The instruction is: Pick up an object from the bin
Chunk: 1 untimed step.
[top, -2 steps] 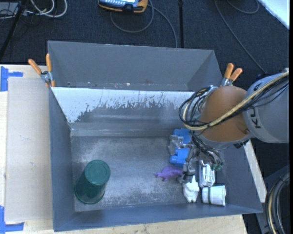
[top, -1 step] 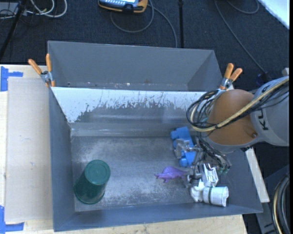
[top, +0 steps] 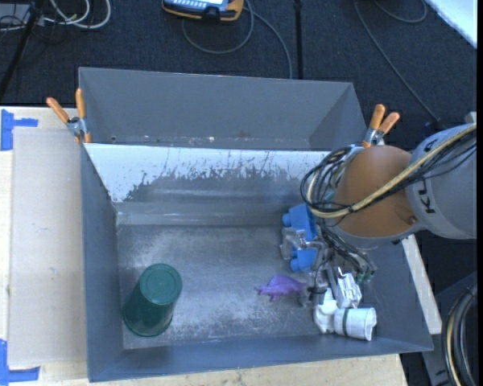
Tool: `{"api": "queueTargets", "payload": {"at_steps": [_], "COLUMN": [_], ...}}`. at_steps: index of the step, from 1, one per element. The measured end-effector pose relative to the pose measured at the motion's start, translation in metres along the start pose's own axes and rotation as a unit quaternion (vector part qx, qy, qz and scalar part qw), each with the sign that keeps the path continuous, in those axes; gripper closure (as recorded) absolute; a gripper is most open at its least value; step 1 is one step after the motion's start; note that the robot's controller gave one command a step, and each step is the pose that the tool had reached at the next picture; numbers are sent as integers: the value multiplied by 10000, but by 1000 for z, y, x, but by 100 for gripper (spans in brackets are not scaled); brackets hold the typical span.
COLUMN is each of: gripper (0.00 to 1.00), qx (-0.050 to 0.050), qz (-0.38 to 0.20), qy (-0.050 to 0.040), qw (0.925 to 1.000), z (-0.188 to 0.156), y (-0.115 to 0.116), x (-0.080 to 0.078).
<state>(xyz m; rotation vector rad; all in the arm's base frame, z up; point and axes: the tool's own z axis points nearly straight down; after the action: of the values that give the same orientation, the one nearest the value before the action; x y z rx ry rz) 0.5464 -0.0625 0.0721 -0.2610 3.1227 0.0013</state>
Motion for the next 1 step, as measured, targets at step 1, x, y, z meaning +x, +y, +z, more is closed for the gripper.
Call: {"api": "queueTargets", "payload": {"at_steps": [1], "gripper": [0], "qx": [-8], "qz": [219], "qy": [12], "qw": [9998], "z": [2], "y": [7], "x": [-5]}}
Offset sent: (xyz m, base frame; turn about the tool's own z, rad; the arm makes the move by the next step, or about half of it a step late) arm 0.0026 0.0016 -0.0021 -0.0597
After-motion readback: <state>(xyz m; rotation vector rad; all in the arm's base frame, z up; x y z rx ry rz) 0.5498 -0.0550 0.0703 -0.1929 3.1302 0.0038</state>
